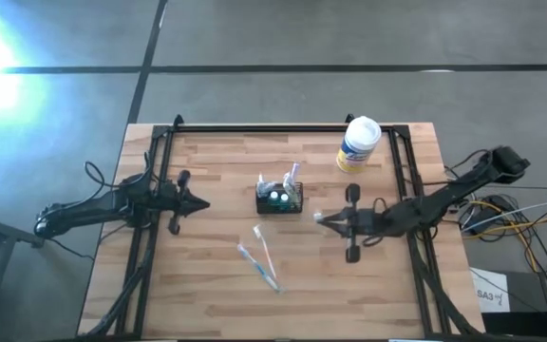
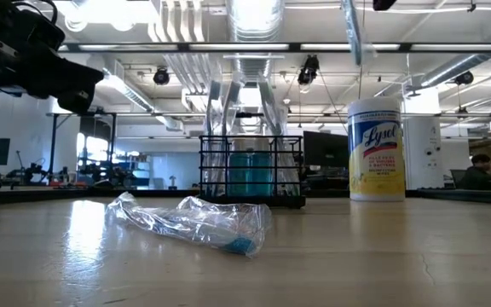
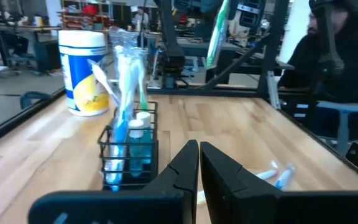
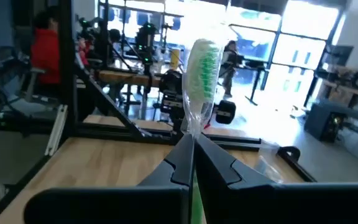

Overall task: Pick & Place toothbrushing station
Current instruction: Put the green toothbrush into the black wire organizer

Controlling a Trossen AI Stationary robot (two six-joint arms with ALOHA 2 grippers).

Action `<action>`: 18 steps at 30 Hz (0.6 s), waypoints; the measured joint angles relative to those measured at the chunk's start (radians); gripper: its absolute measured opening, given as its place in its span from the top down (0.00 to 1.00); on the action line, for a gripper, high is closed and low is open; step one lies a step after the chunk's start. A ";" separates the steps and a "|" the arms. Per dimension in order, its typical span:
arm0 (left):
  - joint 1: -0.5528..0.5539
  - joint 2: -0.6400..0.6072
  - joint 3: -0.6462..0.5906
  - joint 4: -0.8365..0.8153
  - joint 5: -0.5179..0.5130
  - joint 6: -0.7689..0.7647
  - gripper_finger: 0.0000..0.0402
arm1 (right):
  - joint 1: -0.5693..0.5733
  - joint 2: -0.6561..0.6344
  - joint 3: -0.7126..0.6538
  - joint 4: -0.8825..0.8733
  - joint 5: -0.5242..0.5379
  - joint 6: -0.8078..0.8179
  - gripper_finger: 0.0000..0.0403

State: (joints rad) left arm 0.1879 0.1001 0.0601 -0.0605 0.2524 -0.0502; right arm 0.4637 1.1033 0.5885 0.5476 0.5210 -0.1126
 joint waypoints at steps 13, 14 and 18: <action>0.000 0.000 0.000 0.006 -0.017 0.021 0.95 | 0.001 -0.166 -0.307 0.349 -0.005 -0.079 0.98; 0.000 0.000 0.000 0.009 -0.018 0.016 0.95 | 0.001 -0.177 -0.327 0.370 -0.005 -0.081 0.98; 0.000 0.000 0.000 0.039 -0.017 -0.008 0.95 | 0.001 -0.232 -0.390 0.385 -0.005 -0.098 0.98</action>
State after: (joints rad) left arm 0.1879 0.0998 0.0601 -0.0220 0.2349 -0.0577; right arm 0.4644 0.8713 0.1985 0.9330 0.5156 -0.2103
